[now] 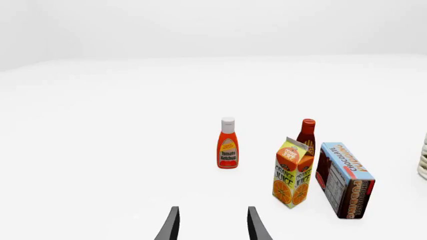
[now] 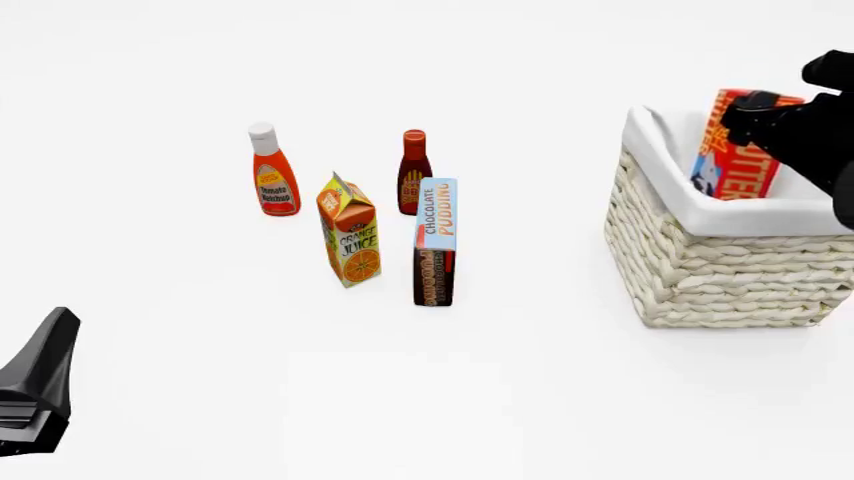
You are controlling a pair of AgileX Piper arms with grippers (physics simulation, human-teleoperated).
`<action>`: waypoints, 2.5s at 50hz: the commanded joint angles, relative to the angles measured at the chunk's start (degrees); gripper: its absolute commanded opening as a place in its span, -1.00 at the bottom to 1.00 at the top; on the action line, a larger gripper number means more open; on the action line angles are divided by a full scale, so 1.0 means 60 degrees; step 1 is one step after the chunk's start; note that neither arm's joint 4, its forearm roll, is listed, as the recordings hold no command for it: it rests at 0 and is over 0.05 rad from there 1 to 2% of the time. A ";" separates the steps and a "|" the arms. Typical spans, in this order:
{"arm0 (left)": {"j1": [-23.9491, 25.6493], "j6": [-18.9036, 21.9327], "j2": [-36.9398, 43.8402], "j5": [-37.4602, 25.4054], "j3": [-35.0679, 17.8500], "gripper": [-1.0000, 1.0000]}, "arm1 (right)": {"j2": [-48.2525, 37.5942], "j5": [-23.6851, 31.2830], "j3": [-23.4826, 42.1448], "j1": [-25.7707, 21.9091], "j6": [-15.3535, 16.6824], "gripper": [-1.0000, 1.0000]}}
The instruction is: Pick the butter and place it in the basket.
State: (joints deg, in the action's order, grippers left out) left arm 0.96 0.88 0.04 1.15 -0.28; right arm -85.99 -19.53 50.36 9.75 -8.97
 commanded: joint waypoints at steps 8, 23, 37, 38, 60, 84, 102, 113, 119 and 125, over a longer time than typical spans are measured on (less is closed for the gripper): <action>-0.0001 -0.0003 0.0000 0.0001 0.0000 1.00 | -0.0014 -0.0161 0.0119 -0.0015 -0.0231 -1.00; 0.0000 0.0002 0.0000 0.0002 0.0000 1.00 | -0.0250 -0.0247 0.0191 -0.0015 -0.0261 -1.00; 0.0000 -0.0002 0.0000 -0.0001 0.0000 1.00 | -0.0403 -0.0335 0.0192 0.0000 -0.0308 -1.00; 0.0001 0.0002 0.0000 0.0002 0.0000 1.00 | -0.0422 -0.0354 0.0188 0.0008 -0.0310 -1.00; 0.0015 0.0016 -0.0001 0.0024 0.0000 1.00 | -0.0549 -0.0495 0.0111 0.0060 -0.0445 -1.00; 0.0037 0.0037 -0.0002 0.0061 0.0000 1.00 | -0.0403 -0.0530 0.0009 0.0110 -0.0498 1.00; 0.0054 0.0051 -0.0003 0.0087 0.0000 1.00 | 0.0516 -0.0066 -0.0046 -0.0003 -0.0415 1.00; 0.0066 0.0065 -0.0003 0.0104 -0.0001 1.00 | 0.1370 0.0548 0.0018 -0.0319 -0.0275 1.00; 0.0072 0.0066 -0.0003 0.0110 -0.0001 1.00 | 0.2206 0.1164 0.0108 -0.0559 -0.0155 1.00; 0.0075 0.0071 -0.0003 0.0122 -0.0001 1.00 | 0.2554 0.1457 0.0145 -0.0642 -0.0080 1.00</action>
State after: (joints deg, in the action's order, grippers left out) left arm 1.36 1.26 0.02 1.80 -0.28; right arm -75.42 -14.33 50.82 7.16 -10.32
